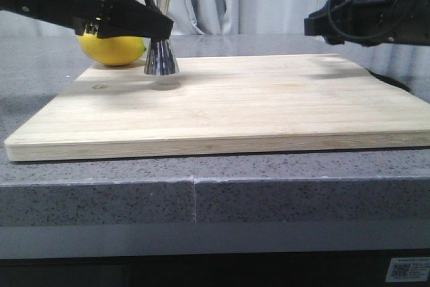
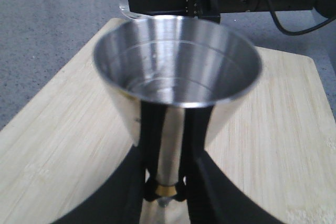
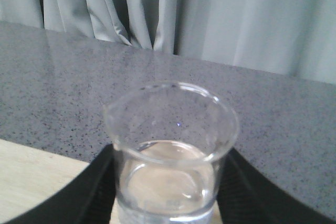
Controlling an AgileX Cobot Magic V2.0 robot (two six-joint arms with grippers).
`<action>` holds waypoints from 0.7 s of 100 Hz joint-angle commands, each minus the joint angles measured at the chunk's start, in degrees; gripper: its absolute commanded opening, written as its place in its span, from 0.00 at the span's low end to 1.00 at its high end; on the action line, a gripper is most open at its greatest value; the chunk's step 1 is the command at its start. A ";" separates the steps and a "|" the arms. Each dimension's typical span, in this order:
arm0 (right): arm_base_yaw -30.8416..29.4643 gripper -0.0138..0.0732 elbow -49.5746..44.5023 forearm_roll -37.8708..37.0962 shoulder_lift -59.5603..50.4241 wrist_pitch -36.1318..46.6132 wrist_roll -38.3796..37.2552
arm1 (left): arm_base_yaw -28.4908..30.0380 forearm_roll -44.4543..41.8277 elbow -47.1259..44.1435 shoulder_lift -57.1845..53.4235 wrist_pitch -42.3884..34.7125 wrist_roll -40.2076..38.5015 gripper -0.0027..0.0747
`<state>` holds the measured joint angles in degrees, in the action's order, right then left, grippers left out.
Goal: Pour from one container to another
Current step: 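Lift the beaker with the right gripper and carry it toward the jigger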
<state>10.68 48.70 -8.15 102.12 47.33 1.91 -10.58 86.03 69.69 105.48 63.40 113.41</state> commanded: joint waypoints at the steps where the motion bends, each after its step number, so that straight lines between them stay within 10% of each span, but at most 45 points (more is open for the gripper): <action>1: -0.31 0.38 1.70 -1.03 -4.65 4.17 0.58 | -0.46 4.20 2.33 -2.46 2.93 -0.87 0.15; 70: -0.31 0.38 1.70 -8.09 -15.83 -3.30 0.47 | -6.32 8.21 2.89 -2.46 -2.13 1.00 0.15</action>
<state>10.68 48.70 -15.44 90.56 40.15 2.15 -16.33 88.42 70.91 105.48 59.43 114.01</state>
